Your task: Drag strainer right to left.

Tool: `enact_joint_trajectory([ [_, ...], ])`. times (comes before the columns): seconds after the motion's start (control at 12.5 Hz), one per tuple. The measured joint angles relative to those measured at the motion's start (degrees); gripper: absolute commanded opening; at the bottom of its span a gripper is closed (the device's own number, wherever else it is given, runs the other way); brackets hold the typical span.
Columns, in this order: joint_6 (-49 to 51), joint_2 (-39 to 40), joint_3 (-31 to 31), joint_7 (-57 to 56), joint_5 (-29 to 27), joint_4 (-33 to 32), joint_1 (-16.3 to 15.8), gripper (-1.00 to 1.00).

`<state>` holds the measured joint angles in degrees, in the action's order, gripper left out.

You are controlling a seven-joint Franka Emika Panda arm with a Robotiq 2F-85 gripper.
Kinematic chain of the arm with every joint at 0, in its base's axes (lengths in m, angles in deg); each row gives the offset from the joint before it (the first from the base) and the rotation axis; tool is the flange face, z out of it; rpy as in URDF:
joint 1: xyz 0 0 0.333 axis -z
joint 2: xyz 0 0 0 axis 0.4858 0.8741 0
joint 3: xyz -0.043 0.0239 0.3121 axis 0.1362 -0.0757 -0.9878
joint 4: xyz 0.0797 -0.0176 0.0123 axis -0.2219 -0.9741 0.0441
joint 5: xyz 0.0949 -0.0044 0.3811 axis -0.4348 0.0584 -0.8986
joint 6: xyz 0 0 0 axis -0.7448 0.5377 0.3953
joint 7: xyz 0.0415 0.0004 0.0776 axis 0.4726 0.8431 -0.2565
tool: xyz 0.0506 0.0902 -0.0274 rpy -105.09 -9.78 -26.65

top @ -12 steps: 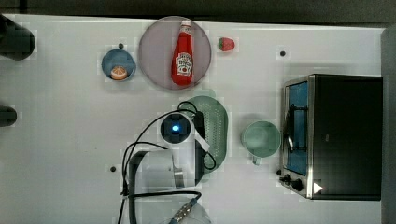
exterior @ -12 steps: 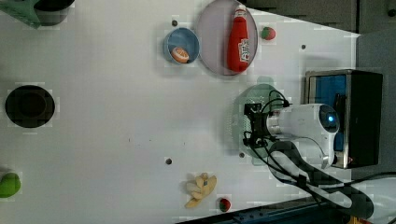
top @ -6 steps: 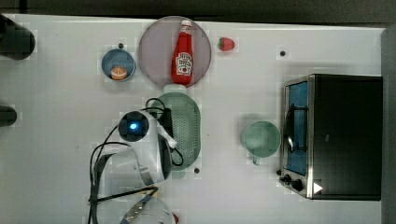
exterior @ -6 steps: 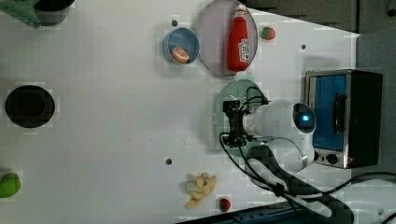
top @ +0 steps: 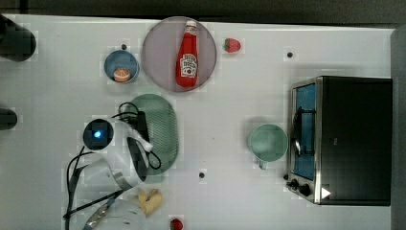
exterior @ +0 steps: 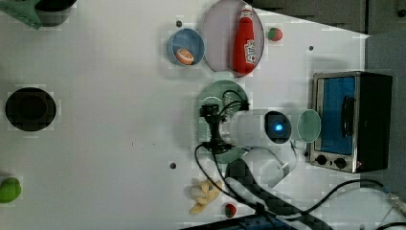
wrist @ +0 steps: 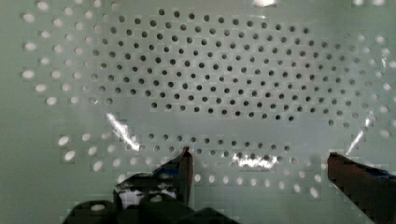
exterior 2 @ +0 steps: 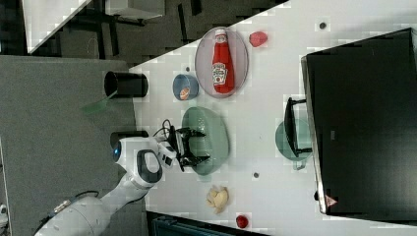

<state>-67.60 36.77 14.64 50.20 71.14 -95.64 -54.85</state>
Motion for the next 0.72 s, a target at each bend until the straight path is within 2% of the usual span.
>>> enact_joint_trajectory([
  [0.16,0.2,2.1,0.5,2.0,-2.2,3.1,-2.8,1.00],
  [0.4,4.4,2.6,-1.1,3.2,-5.3,6.7,-3.4,1.00],
  [0.56,6.1,3.1,-0.8,4.6,-5.3,7.6,-4.5,1.00],
  [0.72,6.3,4.6,-1.5,5.0,-9.1,10.4,-4.8,1.00],
])
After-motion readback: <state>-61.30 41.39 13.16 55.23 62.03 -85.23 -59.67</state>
